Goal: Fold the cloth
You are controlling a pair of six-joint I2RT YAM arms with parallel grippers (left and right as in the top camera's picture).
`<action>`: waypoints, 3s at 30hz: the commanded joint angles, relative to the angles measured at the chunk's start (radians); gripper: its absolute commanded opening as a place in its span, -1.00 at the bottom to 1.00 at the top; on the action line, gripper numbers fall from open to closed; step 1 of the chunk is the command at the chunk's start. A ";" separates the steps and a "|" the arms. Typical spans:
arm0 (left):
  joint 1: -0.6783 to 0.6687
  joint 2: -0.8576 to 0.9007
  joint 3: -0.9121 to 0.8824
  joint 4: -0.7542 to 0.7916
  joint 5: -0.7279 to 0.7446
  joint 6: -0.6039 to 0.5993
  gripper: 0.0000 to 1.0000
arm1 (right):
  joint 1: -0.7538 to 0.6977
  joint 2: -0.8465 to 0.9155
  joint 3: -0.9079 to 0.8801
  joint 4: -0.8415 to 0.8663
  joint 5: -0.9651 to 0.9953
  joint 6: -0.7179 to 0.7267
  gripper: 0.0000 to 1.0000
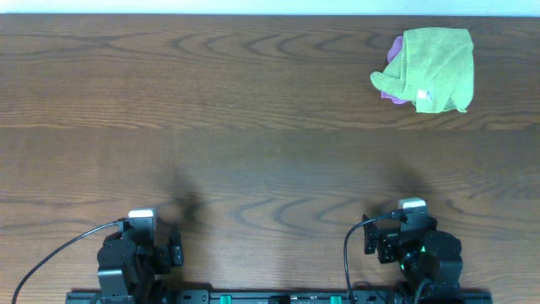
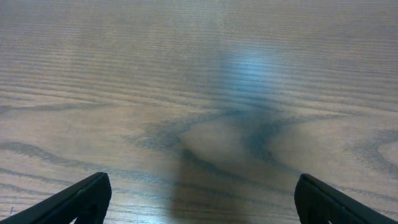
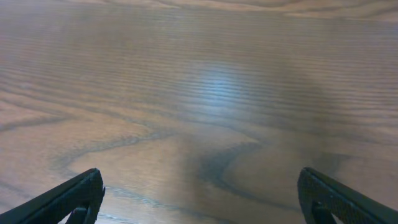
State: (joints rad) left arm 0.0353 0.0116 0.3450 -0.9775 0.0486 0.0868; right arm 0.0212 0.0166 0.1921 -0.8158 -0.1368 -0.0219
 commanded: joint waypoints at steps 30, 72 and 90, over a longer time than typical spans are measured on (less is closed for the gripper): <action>-0.005 -0.008 -0.024 -0.034 -0.011 0.022 0.91 | -0.008 1.009 0.804 -0.023 0.081 0.200 0.99; -0.005 -0.008 -0.024 -0.034 -0.011 0.022 0.91 | -0.114 1.883 1.119 0.702 0.208 0.190 0.98; -0.005 -0.008 -0.024 -0.034 -0.011 0.022 0.91 | -0.111 1.932 1.124 0.789 0.272 0.177 -0.79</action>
State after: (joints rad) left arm 0.0353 0.0101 0.3450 -0.9775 0.0483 0.0868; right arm -0.0875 1.9903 1.2991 -0.0284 0.1207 0.1692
